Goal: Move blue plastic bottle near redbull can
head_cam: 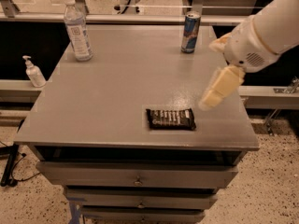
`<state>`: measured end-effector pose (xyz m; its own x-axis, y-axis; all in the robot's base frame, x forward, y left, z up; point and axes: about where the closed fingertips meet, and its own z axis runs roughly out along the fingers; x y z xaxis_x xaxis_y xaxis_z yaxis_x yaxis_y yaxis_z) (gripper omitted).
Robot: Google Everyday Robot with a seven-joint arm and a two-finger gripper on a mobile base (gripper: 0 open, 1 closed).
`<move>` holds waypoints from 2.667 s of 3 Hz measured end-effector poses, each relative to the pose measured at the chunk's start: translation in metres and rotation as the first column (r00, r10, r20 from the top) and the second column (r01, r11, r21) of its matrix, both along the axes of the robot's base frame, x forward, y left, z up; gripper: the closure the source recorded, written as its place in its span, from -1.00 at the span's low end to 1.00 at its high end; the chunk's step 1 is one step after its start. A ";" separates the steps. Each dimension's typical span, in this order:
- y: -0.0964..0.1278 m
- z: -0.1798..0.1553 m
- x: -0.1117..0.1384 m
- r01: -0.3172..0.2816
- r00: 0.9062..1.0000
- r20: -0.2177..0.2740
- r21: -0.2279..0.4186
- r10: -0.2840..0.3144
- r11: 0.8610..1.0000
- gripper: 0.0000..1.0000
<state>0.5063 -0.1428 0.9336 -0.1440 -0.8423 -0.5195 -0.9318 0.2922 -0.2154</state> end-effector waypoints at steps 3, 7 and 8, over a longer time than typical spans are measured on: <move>0.066 -0.009 0.051 -0.030 0.999 0.047 0.293 0.017 0.956 -1.00; 0.198 -0.023 0.203 -0.087 0.972 0.227 0.579 -0.058 0.811 -1.00; 0.231 -0.033 0.232 -0.103 0.970 0.236 0.622 -0.061 0.776 -1.00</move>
Offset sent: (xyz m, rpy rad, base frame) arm 0.0386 0.0452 -0.0096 0.2037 -0.0294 0.0254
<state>0.7382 0.0884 0.9008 0.0616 -0.3190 -0.9458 -0.8861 0.4186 -0.1989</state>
